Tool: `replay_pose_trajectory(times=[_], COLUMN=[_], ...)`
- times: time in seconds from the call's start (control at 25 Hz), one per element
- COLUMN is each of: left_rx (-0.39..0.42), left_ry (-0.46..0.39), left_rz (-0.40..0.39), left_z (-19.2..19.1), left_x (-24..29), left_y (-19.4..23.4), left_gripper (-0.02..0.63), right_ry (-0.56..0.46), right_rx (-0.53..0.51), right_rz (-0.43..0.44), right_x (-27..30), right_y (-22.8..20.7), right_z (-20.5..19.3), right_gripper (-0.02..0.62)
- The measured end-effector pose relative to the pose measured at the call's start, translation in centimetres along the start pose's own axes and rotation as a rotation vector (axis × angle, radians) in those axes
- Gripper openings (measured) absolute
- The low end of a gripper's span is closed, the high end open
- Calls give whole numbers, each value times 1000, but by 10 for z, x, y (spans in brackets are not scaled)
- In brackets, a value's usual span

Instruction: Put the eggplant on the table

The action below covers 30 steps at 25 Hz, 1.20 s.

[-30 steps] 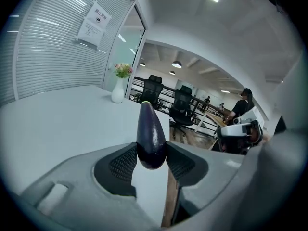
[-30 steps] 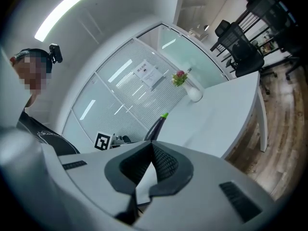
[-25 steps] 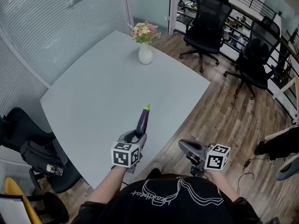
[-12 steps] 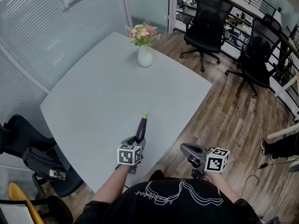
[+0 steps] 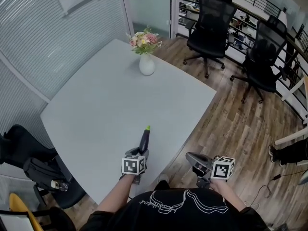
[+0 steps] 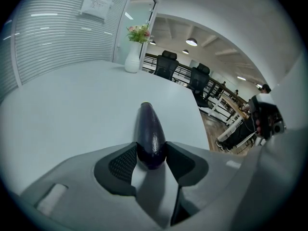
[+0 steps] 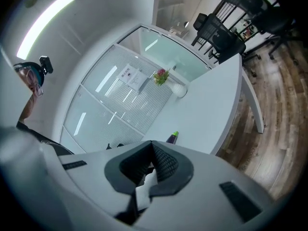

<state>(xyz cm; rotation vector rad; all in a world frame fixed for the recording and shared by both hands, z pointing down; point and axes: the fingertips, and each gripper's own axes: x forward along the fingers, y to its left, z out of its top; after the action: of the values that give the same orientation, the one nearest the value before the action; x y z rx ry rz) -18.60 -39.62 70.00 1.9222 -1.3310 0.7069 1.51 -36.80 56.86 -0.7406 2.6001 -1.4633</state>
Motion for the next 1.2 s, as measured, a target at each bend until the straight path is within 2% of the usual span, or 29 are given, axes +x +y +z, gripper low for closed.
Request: replay_pose_trajectory(times=[0.24, 0.56, 0.72, 0.96, 1.2], left_rx=[4, -27, -44, -32, -40], left_ry=[-7, -60, -74, -158, -229], left_rz=[13, 46, 48, 47, 78], left_z=[-2, -2, -2, 9, 17], left_x=[2, -1, -4, -23, -55], left_y=[-1, 3, 3, -3, -5], left_gripper=[196, 197, 232, 259, 261], right_ry=[4, -1, -1, 10, -7], right_rx=[-14, -3, 2, -7, -44], right_rz=[-10, -10, -14, -12, 38], right_x=[-5, -18, -27, -40, -44], right_y=[0, 0, 3, 10, 26], right_z=[-1, -8, -13, -23, -26], right_gripper=[5, 5, 5, 5, 5])
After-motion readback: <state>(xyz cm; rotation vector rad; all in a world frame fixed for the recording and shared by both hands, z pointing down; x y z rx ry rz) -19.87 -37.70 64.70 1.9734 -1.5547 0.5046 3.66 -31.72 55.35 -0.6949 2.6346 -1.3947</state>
